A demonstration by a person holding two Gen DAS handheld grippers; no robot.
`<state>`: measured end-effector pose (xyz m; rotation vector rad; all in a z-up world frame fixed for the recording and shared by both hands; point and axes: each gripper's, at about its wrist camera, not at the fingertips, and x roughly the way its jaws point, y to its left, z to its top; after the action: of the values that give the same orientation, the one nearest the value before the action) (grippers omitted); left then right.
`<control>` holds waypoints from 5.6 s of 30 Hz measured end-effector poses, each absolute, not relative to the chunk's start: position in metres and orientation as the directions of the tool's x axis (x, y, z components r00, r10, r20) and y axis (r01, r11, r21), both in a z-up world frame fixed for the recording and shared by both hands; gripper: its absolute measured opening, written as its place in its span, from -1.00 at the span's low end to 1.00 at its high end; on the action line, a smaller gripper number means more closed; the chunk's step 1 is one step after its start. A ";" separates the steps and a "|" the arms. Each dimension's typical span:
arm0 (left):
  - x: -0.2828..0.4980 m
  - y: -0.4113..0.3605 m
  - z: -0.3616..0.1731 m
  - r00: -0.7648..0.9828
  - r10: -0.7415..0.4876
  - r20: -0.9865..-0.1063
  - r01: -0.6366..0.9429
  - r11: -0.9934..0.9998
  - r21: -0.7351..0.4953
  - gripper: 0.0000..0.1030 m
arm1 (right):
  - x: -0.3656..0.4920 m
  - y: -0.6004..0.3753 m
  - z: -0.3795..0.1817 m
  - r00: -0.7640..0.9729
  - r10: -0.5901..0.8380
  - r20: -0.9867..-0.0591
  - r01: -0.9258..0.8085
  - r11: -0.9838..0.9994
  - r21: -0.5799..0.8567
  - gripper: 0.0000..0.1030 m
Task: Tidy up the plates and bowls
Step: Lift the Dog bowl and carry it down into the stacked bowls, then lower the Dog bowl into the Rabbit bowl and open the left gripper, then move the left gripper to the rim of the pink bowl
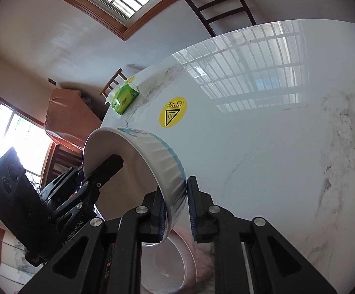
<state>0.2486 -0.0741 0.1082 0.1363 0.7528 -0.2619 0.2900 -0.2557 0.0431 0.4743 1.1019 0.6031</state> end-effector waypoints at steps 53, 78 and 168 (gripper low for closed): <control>0.144 -0.046 0.063 0.604 -0.247 -0.758 0.311 0.948 -0.061 -0.70 | 0.169 -0.231 0.009 0.229 0.659 -0.717 -0.180 0.752 0.634 -0.57; 0.153 -0.052 0.054 0.580 -0.241 -0.778 0.304 0.950 -0.068 -0.70 | 0.168 -0.227 0.003 0.219 0.657 -0.721 -0.162 0.753 0.637 -0.55; 0.162 0.026 0.011 0.391 -0.307 -0.868 0.007 0.944 -0.330 0.32 | 0.151 -0.222 -0.006 0.379 0.340 -0.860 -0.212 0.937 0.277 -0.15</control>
<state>0.1616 0.0255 0.0107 -0.2931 1.1559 -0.2029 0.1508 -0.2220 -0.0059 0.1281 1.1283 0.3541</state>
